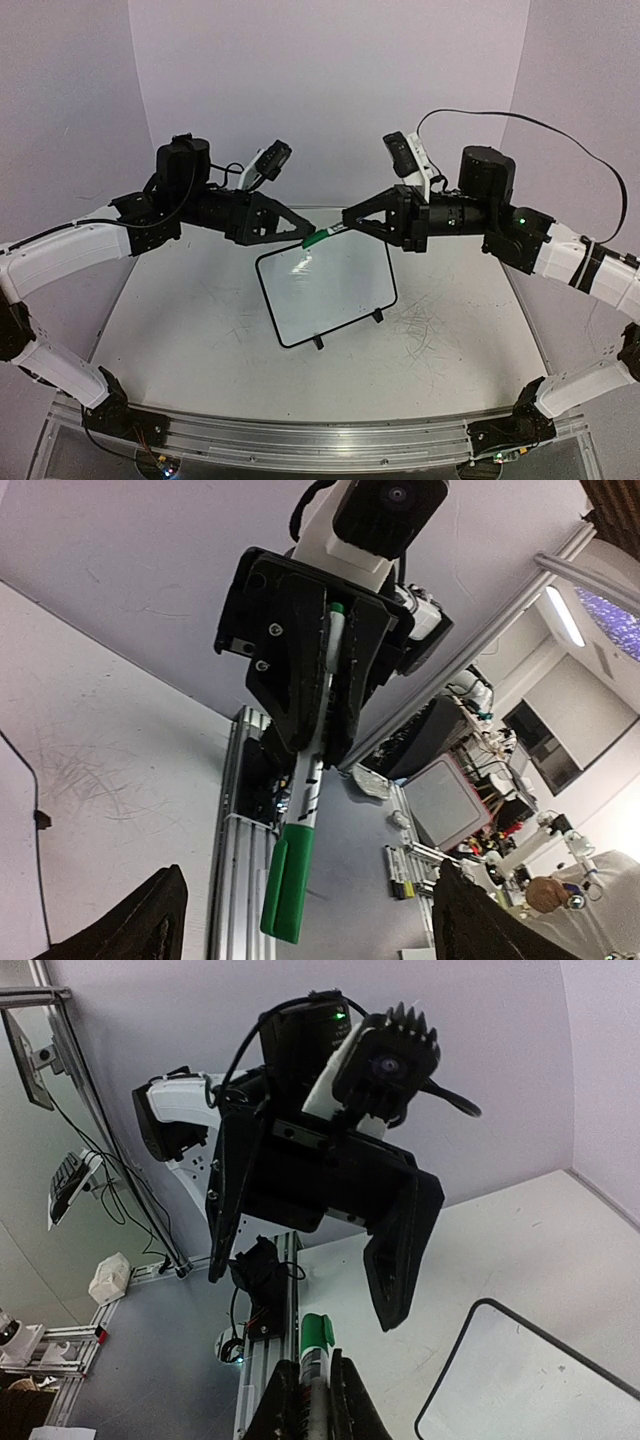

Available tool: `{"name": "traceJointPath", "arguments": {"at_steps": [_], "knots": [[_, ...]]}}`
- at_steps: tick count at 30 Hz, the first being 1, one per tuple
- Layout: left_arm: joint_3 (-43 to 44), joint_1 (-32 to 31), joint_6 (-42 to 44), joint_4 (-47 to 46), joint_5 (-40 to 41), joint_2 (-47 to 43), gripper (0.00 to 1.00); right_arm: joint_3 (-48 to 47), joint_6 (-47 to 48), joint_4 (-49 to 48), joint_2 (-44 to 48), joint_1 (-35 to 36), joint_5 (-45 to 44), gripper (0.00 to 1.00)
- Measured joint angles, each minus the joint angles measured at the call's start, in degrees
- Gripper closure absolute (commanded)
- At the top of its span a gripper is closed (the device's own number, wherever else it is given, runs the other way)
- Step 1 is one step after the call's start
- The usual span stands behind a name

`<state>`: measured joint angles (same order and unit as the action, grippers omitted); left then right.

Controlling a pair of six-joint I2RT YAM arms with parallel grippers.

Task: Write a sentence on the whiteboard
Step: Pass from the right arm to the left

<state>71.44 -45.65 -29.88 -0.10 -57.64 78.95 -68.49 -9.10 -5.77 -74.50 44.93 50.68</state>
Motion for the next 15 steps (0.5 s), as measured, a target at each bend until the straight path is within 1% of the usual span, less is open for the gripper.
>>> {"name": "traceJointPath", "arguments": {"at_steps": [3,6,12,15], "knots": [[0.0,-0.8,-3.8,-3.5,-2.8,2.0,0.17,0.0,0.5,-2.9,0.0,0.0,0.6,1.0],[0.1,-1.7,-6.6,-4.8,-4.7,4.2,0.21,0.0,1.0,-5.5,0.0,0.0,0.6,1.0],[0.1,-2.3,-8.4,-5.3,-5.9,5.3,0.39,0.0,1.9,-8.1,-0.9,0.0,1.4,1.0],[0.1,-2.3,-8.7,-6.0,-5.9,5.3,0.41,0.3,2.2,-8.3,-1.2,0.0,1.8,1.0]]}}
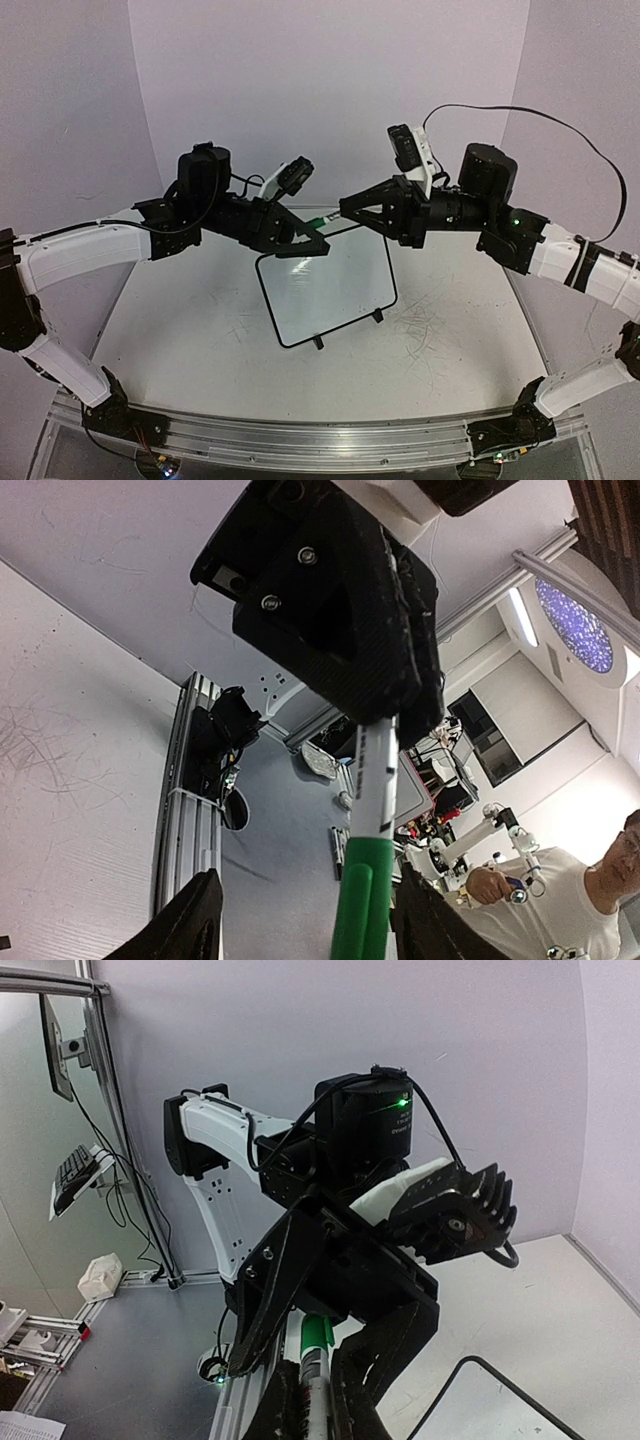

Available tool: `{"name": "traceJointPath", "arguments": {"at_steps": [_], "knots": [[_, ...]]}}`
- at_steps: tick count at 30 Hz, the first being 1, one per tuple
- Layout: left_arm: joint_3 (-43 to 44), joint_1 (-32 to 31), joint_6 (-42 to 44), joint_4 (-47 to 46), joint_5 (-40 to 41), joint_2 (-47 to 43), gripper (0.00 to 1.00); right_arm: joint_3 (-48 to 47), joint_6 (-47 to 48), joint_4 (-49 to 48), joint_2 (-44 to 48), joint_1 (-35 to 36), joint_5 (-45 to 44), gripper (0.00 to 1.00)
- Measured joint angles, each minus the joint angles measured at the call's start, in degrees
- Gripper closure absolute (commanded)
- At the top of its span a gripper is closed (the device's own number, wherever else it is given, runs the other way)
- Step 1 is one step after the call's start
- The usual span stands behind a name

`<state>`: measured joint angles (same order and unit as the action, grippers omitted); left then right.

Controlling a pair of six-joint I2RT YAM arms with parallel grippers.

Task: Write a sentence on the whiteboard
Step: Pass from the right arm to the left, then open the pen cap from the whiteboard marker.

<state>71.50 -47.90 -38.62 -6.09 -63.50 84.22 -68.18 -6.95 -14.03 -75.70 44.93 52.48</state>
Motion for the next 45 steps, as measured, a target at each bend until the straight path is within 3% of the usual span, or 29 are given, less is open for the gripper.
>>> {"name": "traceJointPath", "arguments": {"at_steps": [6,18,23,27,35,40,45], "knots": [[0.0,0.0,0.2,-0.4,0.0,-0.6,0.53,1.5,0.9,0.0,0.1,0.0,0.2,1.0],[0.2,0.1,1.3,-0.5,0.0,-1.1,1.0,2.8,2.4,1.1,2.4,0.0,0.1,1.0],[0.3,0.9,2.7,-0.5,0.3,-1.2,1.0,2.9,0.5,1.3,2.5,0.0,-1.6,0.5],[-0.4,3.3,5.7,-0.3,3.8,-2.6,1.0,3.0,-6.3,2.1,2.4,0.0,-5.5,0.38],[-2.1,5.4,11.5,0.0,11.4,-5.1,1.0,-1.2,-23.7,2.9,-2.8,0.0,-9.5,0.37],[-2.2,5.4,12.0,0.0,13.5,-5.1,1.0,-4.3,-29.1,2.4,-6.2,0.0,-11.1,0.5],[-2.9,5.4,11.7,0.0,14.8,-5.2,1.0,-5.3,-35.3,-4.5,-10.0,0.0,-10.6,0.67]]}}
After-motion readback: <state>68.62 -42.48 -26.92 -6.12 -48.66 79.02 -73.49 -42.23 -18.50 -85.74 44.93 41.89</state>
